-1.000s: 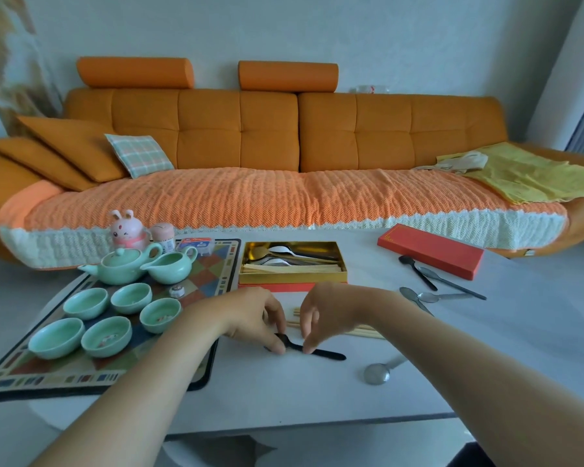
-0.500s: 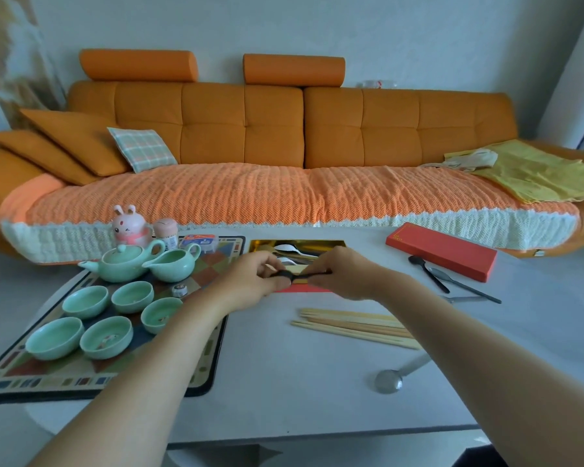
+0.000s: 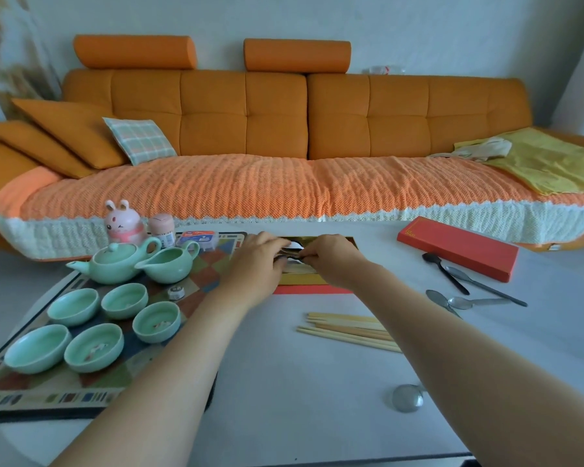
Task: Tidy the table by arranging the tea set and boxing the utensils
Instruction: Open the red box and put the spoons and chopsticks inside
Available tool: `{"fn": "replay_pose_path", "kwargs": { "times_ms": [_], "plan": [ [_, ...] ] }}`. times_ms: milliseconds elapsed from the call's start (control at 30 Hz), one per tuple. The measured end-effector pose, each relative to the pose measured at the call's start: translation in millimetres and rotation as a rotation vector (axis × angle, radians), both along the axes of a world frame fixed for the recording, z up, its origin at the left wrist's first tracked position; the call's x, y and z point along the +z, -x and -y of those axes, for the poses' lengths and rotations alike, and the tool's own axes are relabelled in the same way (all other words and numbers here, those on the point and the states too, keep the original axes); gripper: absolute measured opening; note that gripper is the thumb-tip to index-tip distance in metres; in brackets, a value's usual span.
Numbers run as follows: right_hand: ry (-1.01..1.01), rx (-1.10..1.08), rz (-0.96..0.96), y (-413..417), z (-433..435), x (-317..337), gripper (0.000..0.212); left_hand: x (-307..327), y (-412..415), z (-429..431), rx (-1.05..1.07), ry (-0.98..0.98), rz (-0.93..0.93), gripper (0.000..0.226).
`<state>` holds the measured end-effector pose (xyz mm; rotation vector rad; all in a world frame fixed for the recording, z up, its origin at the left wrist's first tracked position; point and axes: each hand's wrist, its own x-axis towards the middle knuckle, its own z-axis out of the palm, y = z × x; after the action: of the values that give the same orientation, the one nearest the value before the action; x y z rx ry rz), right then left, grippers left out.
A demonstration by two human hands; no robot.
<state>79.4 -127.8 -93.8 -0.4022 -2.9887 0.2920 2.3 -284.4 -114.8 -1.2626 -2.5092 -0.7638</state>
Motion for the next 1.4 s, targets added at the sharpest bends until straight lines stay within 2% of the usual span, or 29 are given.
{"fn": "replay_pose_path", "kwargs": {
  "times_ms": [100, 200, 333, 400, 567, 633, 700, 867, 1033, 1167, 1267, 1400],
  "plan": [
    [-0.031, -0.036, -0.04, 5, 1, -2, 0.023, -6, 4, 3, -0.022, 0.139, -0.074, 0.035],
    [-0.078, -0.053, -0.105, 7, -1, -3, 0.022, -6, 5, 7, -0.012, 0.221, -0.061, 0.039],
    [0.03, 0.018, 0.013, 2, 1, -1, 0.032, -4, 2, 5, -0.01, 0.329, -0.058, 0.043],
    [0.088, 0.038, 0.007, -3, 1, -1, 0.035, -4, -2, 5, -0.015, 0.318, -0.057, 0.044],
    [0.193, 0.035, -0.212, -23, -3, 6, 0.033, 1, -20, 1, -0.028, 0.196, -0.126, 0.042],
    [0.199, 0.054, -0.245, -36, -5, 14, 0.033, 5, -29, -2, -0.054, 0.141, -0.132, 0.036],
    [0.232, 0.071, -0.199, -54, -6, 24, 0.032, 9, -41, -6, -0.093, 0.103, -0.08, 0.028],
    [0.228, 0.124, 0.05, -100, -11, 37, 0.018, 24, -80, -13, -0.201, 0.11, 0.183, 0.01],
    [0.223, 0.16, 0.302, -136, -26, 35, 0.012, 24, -114, -17, -0.294, 0.28, 0.325, 0.022],
    [0.224, 0.142, 0.439, -161, -34, 32, 0.021, 20, -136, -22, -0.371, 0.423, 0.349, 0.033],
    [0.165, 0.132, 0.51, -173, -35, 25, 0.026, 16, -152, -25, -0.414, 0.494, 0.293, 0.044],
    [0.122, 0.114, 0.477, -181, -33, 20, 0.023, 14, -163, -29, -0.459, 0.495, 0.23, 0.044]
  ]
}}
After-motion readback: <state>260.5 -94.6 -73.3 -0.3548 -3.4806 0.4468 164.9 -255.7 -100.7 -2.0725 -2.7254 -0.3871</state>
